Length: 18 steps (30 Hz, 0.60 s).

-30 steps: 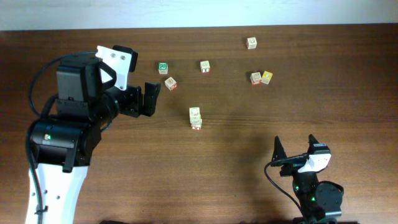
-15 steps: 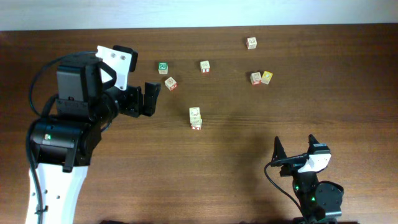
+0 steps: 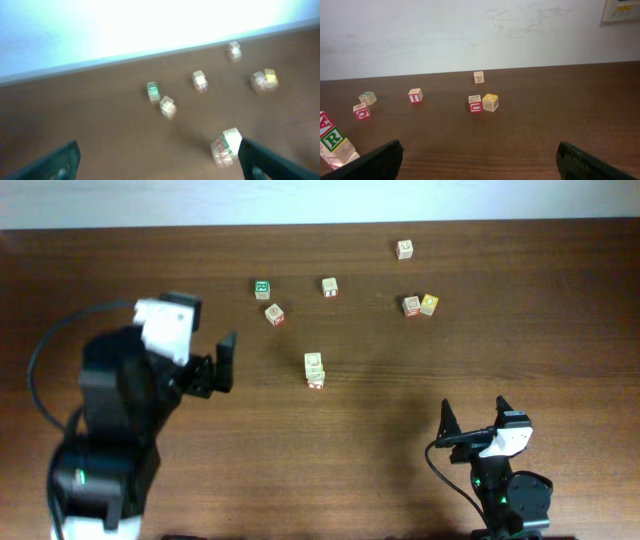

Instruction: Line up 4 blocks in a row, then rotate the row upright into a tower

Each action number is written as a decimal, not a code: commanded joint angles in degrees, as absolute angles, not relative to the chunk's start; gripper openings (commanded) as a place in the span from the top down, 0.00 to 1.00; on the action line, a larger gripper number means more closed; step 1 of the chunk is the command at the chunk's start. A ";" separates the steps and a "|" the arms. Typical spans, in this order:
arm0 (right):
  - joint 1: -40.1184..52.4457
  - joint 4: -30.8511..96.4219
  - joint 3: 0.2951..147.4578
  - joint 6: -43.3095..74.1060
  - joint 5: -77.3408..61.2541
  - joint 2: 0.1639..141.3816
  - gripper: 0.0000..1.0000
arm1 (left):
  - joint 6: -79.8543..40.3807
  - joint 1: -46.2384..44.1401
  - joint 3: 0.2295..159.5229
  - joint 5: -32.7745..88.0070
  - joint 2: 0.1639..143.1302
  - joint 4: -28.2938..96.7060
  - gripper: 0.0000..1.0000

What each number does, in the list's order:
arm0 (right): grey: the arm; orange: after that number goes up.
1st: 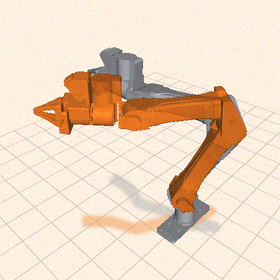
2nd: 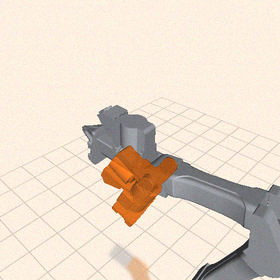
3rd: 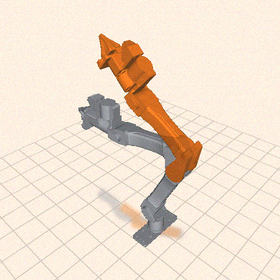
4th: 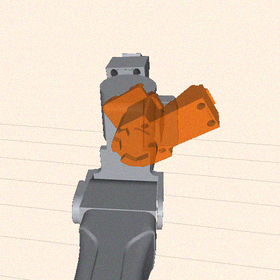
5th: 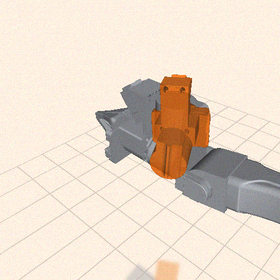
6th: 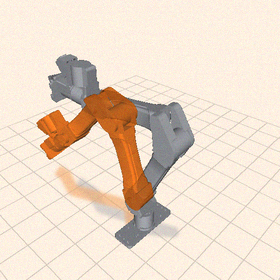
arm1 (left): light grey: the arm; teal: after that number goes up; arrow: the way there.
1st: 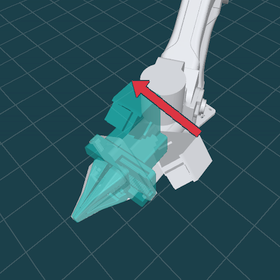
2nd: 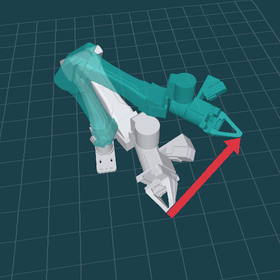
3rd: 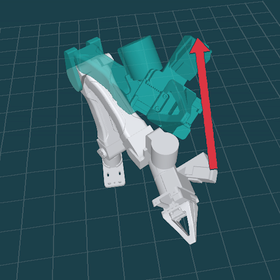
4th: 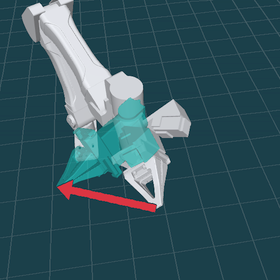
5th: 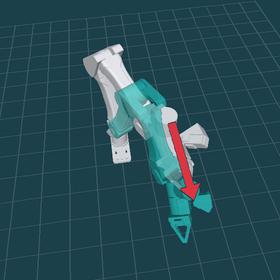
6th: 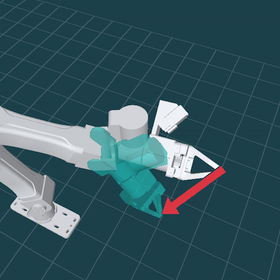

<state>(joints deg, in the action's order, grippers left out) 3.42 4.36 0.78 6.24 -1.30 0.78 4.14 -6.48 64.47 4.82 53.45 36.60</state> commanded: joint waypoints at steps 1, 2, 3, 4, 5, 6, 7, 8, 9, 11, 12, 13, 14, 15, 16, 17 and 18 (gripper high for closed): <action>3.75 4.54 0.32 6.68 -0.58 0.19 0.02 | 6.46 -2.90 48.47 2.74 41.47 26.52 0.01; 3.75 4.54 0.32 6.68 -0.58 0.19 0.02 | 7.11 -2.04 43.55 2.87 37.71 22.83 0.01; 3.75 4.54 0.32 6.68 -0.58 0.19 0.02 | 7.90 -1.39 39.16 3.38 34.06 19.62 0.01; 3.75 4.54 0.32 6.68 -0.60 0.21 0.02 | 8.62 -0.91 35.77 3.68 31.22 17.21 0.01; 3.75 4.54 0.32 6.68 -0.58 0.19 0.02 | 9.13 -0.47 31.86 3.88 27.99 14.55 0.01; 3.75 4.54 0.32 6.68 -0.58 0.19 0.02 | 9.15 -0.12 28.29 3.86 25.02 12.16 0.01; 3.75 4.54 0.32 6.68 -0.58 0.19 0.02 | 9.15 0.14 25.56 3.86 22.74 10.44 0.01; 3.75 4.54 0.32 6.68 -0.58 0.19 0.02 | 9.19 0.38 22.35 4.01 19.99 8.45 0.01; 3.75 4.54 0.32 6.68 -0.58 0.19 0.02 | 9.93 0.60 19.42 4.36 17.56 6.46 0.01; 3.75 4.54 0.32 6.68 -0.60 0.19 0.02 | 11.55 0.67 14.94 4.89 13.82 3.33 0.01; 3.75 4.54 0.32 6.68 -0.58 0.21 0.02 | 12.14 0.67 13.17 4.89 12.32 2.02 0.01; 3.75 4.54 0.32 6.68 -0.60 0.21 0.02 | 12.69 0.67 11.53 4.89 10.87 0.69 0.01; 3.75 4.54 0.32 6.68 -0.60 0.19 0.02 | 13.67 0.67 9.74 4.89 9.08 -0.56 0.01; 3.75 4.54 0.32 6.68 -0.58 0.21 0.02 | 14.74 0.67 8.12 4.89 7.42 -1.54 0.01; 3.75 4.54 0.32 6.68 -0.60 0.19 0.02 | 15.84 0.67 6.92 4.89 6.11 -2.11 0.01; 3.75 4.54 0.32 6.68 -0.60 0.21 0.02 | 17.69 0.67 5.28 4.89 3.86 -2.50 0.01; 3.75 4.54 0.32 6.68 -0.60 0.21 0.02 | 18.57 0.67 4.64 4.89 2.76 -2.52 0.01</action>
<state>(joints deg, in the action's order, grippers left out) 3.42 4.40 0.78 6.22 -1.30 0.67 12.73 0.40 8.34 4.27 7.75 -1.30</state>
